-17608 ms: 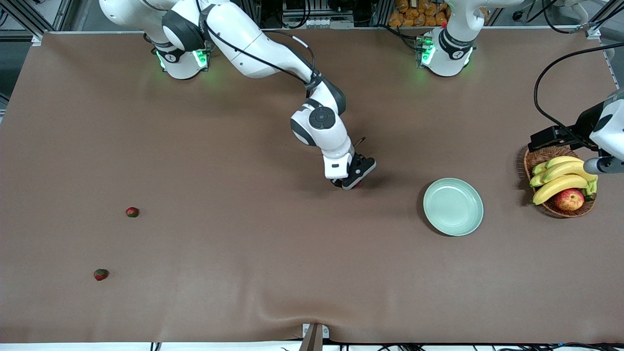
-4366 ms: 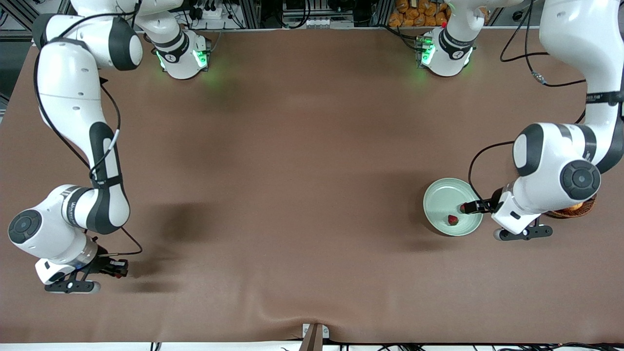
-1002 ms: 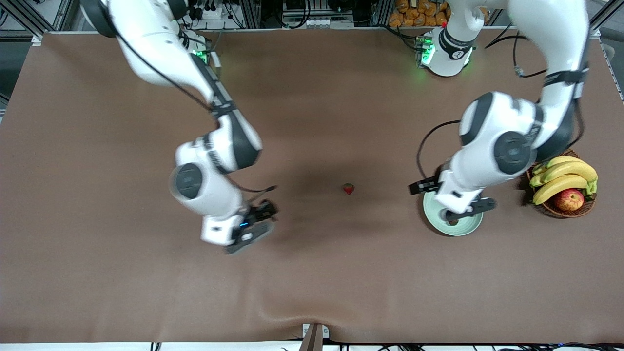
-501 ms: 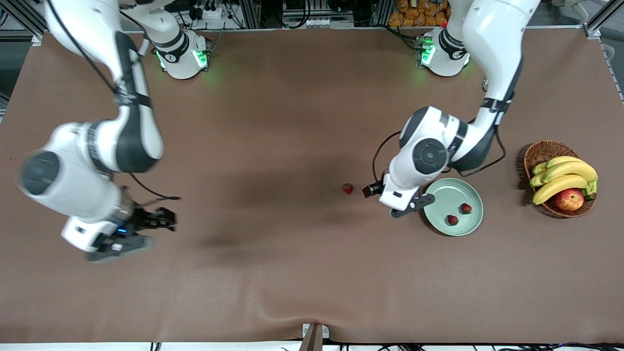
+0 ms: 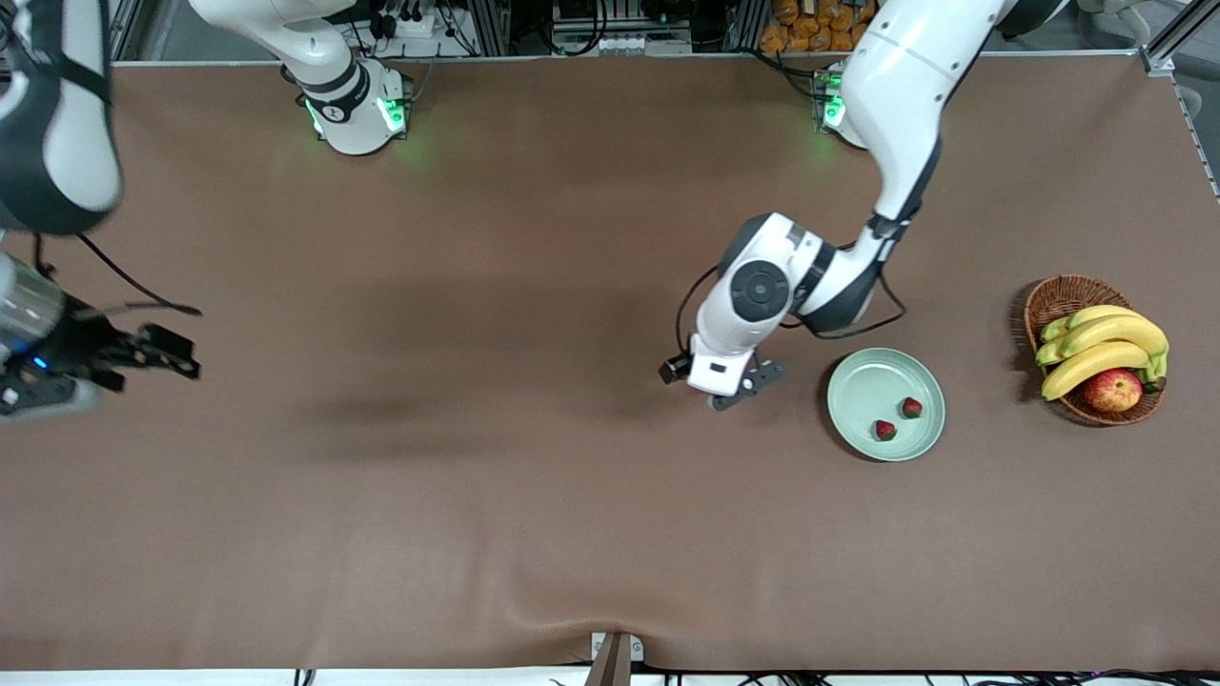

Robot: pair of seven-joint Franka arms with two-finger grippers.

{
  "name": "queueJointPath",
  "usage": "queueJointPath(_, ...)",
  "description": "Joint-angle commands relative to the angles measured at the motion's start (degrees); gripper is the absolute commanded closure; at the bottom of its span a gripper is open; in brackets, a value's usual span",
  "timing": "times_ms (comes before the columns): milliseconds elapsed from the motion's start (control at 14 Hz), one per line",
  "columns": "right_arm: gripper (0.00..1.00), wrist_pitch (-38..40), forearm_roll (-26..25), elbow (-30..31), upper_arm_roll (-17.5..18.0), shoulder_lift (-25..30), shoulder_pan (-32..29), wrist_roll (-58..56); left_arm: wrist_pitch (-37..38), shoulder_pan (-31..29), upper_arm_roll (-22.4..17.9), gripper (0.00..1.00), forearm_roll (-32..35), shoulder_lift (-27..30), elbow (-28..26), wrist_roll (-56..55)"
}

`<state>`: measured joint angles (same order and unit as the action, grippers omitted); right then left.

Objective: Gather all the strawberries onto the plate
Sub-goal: 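Grasp the strawberry with the left gripper while the right gripper withdraws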

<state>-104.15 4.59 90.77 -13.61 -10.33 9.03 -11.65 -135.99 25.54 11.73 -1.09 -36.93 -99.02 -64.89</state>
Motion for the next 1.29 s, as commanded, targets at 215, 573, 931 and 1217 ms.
queueJointPath(215, 0.0, 6.6, -7.4, 2.8, 11.1, 8.1, -9.5, 11.2, -2.2, 1.7, -0.7, 0.26, 1.1, -2.8, 0.8, -2.3)
queueJointPath(573, 0.0, 11.2, -6.8, 2.7, 11.6, 12.1, -10.7, 13.1, -2.2, 1.3, -0.9, 0.37, 1.1, -3.3, 1.5, -2.2)
queueJointPath(931, 0.0, 15.0, -5.9, 1.2, 11.7, 13.1, -9.6, 17.7, -1.9, 1.2, -0.9, 0.92, 1.1, -5.0, 4.0, -1.8)
queueJointPath(1217, 0.0, 19.1, -3.4, 0.9, 11.6, 14.7, -9.6, 14.6, -0.8, 0.7, -0.9, 1.0, 1.2, -4.5, 5.4, -1.3)
